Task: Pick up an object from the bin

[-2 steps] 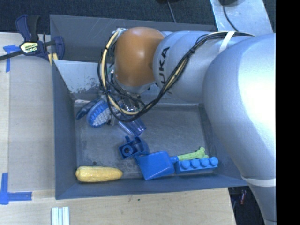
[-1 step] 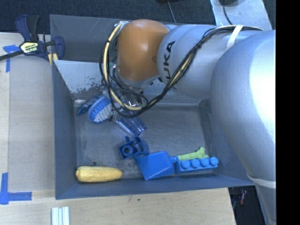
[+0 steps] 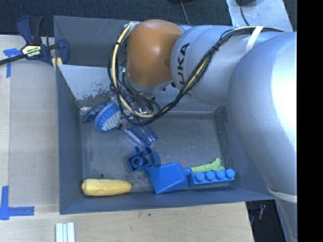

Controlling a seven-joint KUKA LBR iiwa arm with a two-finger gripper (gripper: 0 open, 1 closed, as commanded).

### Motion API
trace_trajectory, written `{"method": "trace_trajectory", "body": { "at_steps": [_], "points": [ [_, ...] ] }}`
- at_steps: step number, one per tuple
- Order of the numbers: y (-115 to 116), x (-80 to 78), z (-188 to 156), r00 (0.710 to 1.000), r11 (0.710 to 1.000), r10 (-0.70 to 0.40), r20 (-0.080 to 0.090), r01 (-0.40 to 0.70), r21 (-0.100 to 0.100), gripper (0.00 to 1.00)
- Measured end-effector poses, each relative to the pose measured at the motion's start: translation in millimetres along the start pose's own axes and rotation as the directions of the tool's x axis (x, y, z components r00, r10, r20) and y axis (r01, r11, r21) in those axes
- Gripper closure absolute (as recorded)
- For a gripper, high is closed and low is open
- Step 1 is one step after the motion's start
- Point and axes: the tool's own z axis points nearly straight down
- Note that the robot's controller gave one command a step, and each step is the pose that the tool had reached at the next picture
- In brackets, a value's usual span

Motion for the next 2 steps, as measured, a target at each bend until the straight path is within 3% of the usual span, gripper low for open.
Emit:
{"method": "trace_trajectory", "body": {
  "at_steps": [1,2],
  "points": [
    [0.4,-2.4,-64.7,1.000,1.000,0.002,0.001,-0.002,0.001,1.00],
    [0.2,-0.6,-63.4,1.000,1.000,0.004,-0.004,-0.004,0.000,1.00]
  ]
}}
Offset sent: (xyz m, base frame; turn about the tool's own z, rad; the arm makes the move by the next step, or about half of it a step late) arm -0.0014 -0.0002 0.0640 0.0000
